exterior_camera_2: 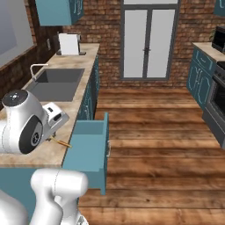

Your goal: Organize the utensils by type. Pick up the wooden spoons from the counter and place them in the open cabinet. Then pick up the metallic utensils from the counter and place them in the open drawer.

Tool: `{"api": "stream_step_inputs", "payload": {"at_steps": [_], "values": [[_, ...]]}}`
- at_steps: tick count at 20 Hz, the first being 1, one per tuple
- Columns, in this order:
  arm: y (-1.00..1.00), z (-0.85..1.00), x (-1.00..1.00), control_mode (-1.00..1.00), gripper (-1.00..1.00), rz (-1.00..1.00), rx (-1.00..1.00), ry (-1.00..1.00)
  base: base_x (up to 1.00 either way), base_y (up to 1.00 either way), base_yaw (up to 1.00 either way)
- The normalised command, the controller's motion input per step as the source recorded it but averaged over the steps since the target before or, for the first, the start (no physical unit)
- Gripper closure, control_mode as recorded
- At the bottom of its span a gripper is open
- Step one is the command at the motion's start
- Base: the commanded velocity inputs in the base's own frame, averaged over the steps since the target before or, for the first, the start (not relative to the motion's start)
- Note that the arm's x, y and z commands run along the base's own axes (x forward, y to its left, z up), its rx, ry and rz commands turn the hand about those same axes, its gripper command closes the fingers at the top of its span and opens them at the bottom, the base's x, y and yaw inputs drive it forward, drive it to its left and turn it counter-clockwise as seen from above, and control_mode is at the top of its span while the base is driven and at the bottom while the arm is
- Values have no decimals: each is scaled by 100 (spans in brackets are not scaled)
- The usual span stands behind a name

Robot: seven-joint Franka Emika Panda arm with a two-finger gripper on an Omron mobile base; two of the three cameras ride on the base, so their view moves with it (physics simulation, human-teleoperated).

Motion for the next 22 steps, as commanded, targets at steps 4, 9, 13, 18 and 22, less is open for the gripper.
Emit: {"api": "stream_step_inputs", "payload": {"at_steps": [4, 9, 13, 18, 22], "values": [[7, 0, 3, -100, 100, -7, 0, -9, 0, 0, 0], [0, 0, 10, -100, 100, -7, 4, -3, 0, 0, 0], [-3, 0, 24, -100, 100, -8, 16, 0, 0, 0, 0], [0, 0, 57, -100, 100, -16, 20, 0, 0, 0, 0], [0, -7, 77, -100, 100, -17, 18, 6, 0, 0, 0]]}}
